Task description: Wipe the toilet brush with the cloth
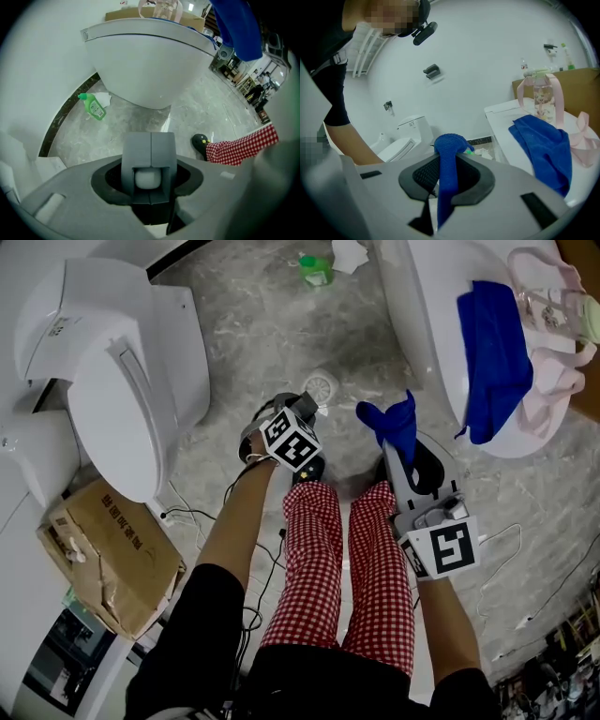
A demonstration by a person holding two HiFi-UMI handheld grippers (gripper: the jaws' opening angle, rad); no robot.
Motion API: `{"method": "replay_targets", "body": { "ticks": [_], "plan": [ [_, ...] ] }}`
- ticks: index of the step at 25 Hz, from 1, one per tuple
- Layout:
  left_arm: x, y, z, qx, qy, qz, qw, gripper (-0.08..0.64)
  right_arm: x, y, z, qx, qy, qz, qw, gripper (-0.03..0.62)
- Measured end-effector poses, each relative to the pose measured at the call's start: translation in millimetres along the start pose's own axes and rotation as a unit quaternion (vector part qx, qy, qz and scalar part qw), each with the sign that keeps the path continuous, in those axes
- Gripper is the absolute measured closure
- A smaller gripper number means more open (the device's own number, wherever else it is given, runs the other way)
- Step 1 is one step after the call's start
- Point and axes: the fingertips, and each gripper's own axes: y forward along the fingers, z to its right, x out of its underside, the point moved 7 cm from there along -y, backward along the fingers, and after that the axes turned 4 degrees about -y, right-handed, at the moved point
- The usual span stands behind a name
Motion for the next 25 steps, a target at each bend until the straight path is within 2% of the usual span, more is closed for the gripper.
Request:
{"method": "replay_targets", "body": {
  "ticks": [8, 25],
  "plan": [
    [1.2, 0.3, 1.3, -0.012, 0.015, -0.004, 0.9998, 0.391, 2.9, -5.2, 1.3, 0.004, 0.006, -0.002, 1.000, 0.528],
    [10.2, -10.1, 1.0, -0.019, -0.036, -0.002, 0.9992, 0.393, -3.4, -7.5, -0.6, 0.003, -0.004, 0.001, 1.000, 0.528]
  ]
}}
